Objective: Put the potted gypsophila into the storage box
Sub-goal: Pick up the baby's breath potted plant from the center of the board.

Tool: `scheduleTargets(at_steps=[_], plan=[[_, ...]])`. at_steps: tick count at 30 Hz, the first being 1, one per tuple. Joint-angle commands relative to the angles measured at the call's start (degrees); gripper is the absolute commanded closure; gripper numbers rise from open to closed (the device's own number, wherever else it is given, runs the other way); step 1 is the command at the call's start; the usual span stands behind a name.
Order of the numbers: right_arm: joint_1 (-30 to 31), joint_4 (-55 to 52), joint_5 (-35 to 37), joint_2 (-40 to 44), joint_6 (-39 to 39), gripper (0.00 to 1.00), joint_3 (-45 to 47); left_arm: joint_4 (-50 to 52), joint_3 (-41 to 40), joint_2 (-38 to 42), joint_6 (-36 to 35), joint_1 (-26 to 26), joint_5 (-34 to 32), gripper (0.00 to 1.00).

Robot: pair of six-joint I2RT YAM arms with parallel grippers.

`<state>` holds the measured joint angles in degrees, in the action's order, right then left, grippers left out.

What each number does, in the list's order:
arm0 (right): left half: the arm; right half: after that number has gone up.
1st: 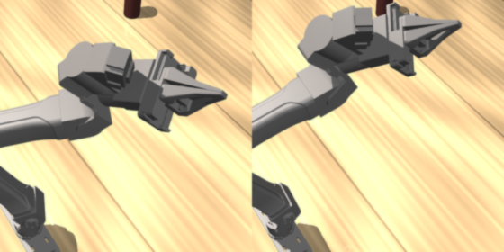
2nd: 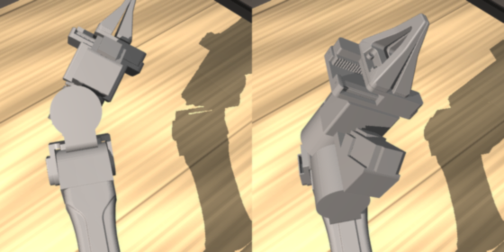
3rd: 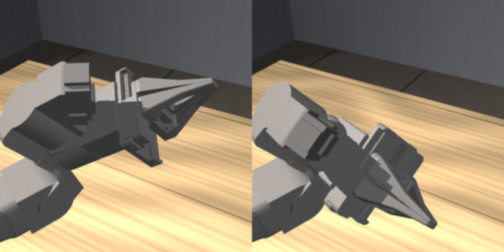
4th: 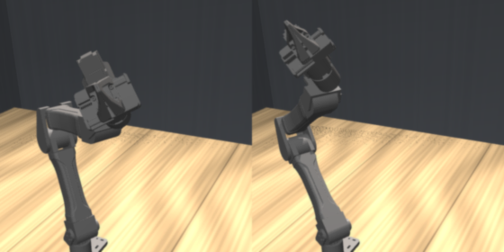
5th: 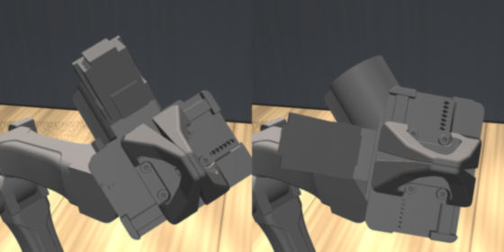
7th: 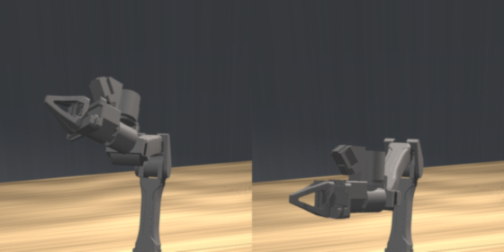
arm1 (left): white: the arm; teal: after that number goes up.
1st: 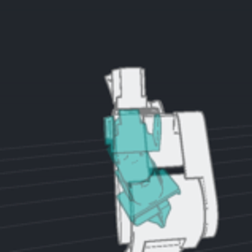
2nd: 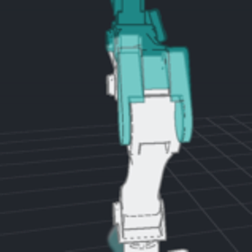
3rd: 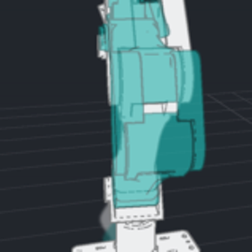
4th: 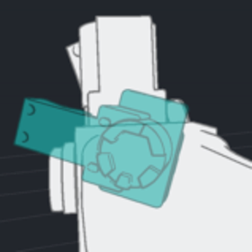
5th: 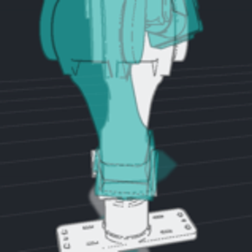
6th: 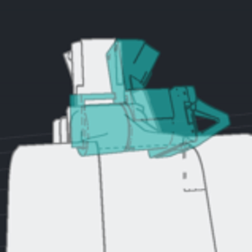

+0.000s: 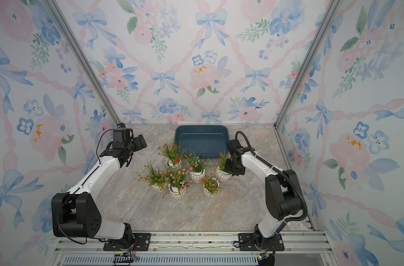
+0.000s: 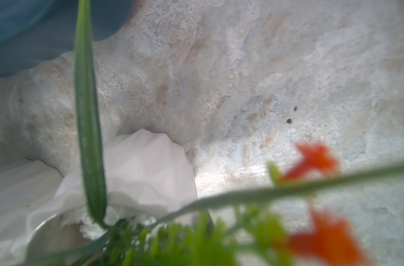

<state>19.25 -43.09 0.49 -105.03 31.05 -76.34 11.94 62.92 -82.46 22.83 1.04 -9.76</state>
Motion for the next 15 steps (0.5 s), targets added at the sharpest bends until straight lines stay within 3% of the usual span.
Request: scheduleTargets(at_steps=[1, 12, 15], plan=[[0.7, -1.1, -0.7, -2.0, -0.9, 0.84, -0.8, 0.7, 0.8, 0.1, 0.4, -0.2, 0.4, 0.06], [1.5, -3.0, -0.5, -1.4, -1.8, 0.84, -2.8, 0.7, 0.8, 0.1, 0.3, -0.2, 0.4, 0.06], [1.8, -3.4, -0.2, -1.0, -2.0, 0.9, -3.3, 0.7, 0.8, 0.2, 0.4, -0.2, 0.3, 0.06]])
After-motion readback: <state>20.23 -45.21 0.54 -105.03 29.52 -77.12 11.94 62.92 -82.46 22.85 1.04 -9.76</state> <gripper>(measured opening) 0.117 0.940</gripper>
